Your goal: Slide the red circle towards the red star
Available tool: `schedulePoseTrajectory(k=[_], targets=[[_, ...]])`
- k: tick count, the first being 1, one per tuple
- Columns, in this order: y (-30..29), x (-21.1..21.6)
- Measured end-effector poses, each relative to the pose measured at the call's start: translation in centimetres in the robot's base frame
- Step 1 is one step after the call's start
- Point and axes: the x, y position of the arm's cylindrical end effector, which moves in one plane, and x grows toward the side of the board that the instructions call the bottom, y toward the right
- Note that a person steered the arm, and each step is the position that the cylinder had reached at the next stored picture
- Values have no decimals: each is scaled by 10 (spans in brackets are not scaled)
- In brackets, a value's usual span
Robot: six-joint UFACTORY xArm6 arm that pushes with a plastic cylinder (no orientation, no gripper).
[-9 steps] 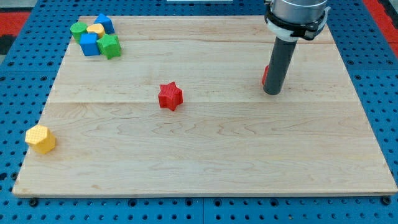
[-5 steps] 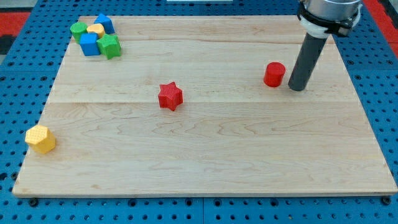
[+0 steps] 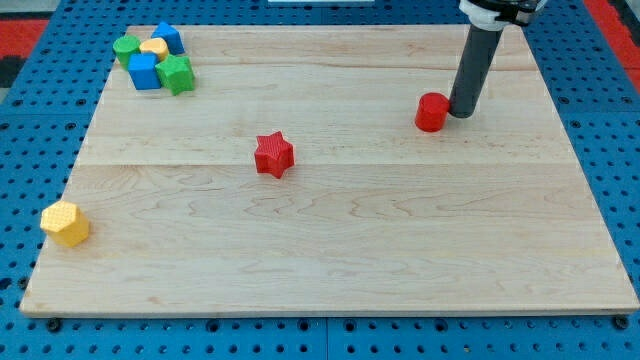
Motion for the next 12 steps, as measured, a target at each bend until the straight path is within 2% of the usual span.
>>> schedulePoseTrajectory(k=[9, 10, 12], targets=[[0, -24], [-13, 1], [-139, 14]])
